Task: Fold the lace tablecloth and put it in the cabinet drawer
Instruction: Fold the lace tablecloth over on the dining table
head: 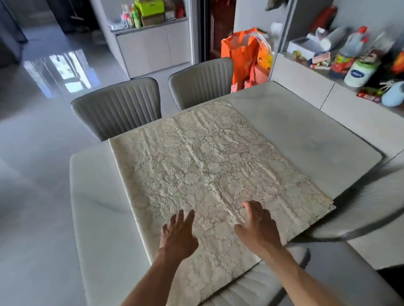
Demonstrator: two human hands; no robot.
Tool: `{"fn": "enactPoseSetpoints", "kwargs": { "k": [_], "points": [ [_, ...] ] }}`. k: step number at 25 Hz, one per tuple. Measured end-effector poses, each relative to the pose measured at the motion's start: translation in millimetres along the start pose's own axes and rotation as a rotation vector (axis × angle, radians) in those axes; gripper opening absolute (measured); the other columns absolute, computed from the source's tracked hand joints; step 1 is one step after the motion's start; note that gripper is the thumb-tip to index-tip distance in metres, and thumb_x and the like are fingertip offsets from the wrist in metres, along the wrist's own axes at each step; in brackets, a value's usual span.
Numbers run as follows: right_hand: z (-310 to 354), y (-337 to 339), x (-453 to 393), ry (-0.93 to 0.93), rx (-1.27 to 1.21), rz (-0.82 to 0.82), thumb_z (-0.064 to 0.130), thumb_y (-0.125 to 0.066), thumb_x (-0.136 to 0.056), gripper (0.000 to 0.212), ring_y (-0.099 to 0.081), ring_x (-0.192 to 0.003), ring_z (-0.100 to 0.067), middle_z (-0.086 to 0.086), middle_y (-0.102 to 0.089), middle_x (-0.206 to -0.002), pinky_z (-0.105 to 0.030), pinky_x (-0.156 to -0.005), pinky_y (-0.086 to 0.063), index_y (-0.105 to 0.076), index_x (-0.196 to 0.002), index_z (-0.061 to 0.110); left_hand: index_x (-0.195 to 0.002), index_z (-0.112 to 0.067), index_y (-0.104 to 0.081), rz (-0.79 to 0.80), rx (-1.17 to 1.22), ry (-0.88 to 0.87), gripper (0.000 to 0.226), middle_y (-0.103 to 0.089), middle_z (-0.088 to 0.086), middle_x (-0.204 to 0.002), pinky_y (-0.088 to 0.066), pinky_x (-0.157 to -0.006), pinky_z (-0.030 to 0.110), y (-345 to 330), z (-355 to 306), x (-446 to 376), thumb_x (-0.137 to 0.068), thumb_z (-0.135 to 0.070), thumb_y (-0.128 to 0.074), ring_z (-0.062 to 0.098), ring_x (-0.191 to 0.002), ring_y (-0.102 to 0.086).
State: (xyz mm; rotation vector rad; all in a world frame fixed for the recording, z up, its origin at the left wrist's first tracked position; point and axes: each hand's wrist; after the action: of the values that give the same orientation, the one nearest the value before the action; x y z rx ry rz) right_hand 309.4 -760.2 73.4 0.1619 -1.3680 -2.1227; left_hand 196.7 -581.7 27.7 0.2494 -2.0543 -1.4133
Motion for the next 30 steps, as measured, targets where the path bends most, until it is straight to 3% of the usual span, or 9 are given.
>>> {"fn": "enactPoseSetpoints", "kwargs": {
  "k": [6,11,17,23,30],
  "points": [
    [19,-12,98,-0.004,-0.048,-0.085,0.029,-0.057,-0.088,0.053,-0.048,-0.121,-0.022,0.001,-0.044,-0.143,-0.035,-0.097,-0.044,-0.040,-0.138,0.022,-0.154,-0.027,-0.008,0.016,0.044,-0.040,0.080,-0.008,0.006,-0.163,-0.025,-0.116,0.048,2,27,61,-0.087,-0.026,-0.052,0.028,-0.148,-0.014],
    [41,-41,185,-0.025,-0.072,-0.112,0.031,-0.056,-0.090,0.058,-0.043,-0.129,-0.025,0.001,-0.038,-0.149,-0.040,-0.103,-0.043,-0.034,-0.143,0.021,-0.154,-0.030,-0.001,-0.113,0.007,-0.112,0.088,0.002,0.007,-0.164,-0.020,-0.118,0.051,-15,61,144,-0.085,-0.023,-0.055,0.027,-0.149,-0.007],
    [93,-69,251,-0.029,-0.185,-0.129,0.028,-0.057,-0.089,0.081,-0.041,-0.134,-0.027,0.002,-0.029,-0.157,-0.039,-0.103,-0.041,-0.008,-0.153,0.028,-0.154,-0.028,0.001,-0.131,-0.044,-0.161,0.085,-0.005,0.008,-0.164,-0.020,-0.119,0.047,-1,112,209,-0.089,-0.031,-0.053,0.027,-0.149,-0.012],
    [172,-108,252,-0.060,-0.115,-0.033,0.029,-0.057,-0.092,0.079,-0.040,-0.136,-0.027,-0.002,-0.026,-0.160,-0.041,-0.105,-0.042,-0.009,-0.155,0.023,-0.155,-0.028,-0.001,-0.115,0.086,-0.176,0.084,-0.005,0.007,-0.164,-0.022,-0.118,0.047,45,187,220,-0.089,-0.032,-0.052,0.027,-0.149,-0.011],
    [308,-198,191,-0.152,0.031,0.014,0.036,-0.051,-0.093,0.075,-0.041,-0.133,-0.023,0.001,-0.027,-0.157,-0.034,-0.102,-0.042,-0.009,-0.154,0.025,-0.155,-0.030,-0.003,-0.083,0.177,-0.311,0.078,-0.009,0.005,-0.164,-0.023,-0.118,0.043,95,328,168,-0.093,-0.031,-0.051,0.023,-0.149,-0.013]
  ]
}}
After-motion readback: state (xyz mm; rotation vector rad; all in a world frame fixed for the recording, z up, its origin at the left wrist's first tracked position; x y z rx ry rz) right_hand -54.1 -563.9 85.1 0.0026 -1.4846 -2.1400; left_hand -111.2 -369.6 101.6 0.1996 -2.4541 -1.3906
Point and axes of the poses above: each hand's wrist, its own x-axis away from the middle knuckle, its own y-axis out of the back of the hand, z = x × y
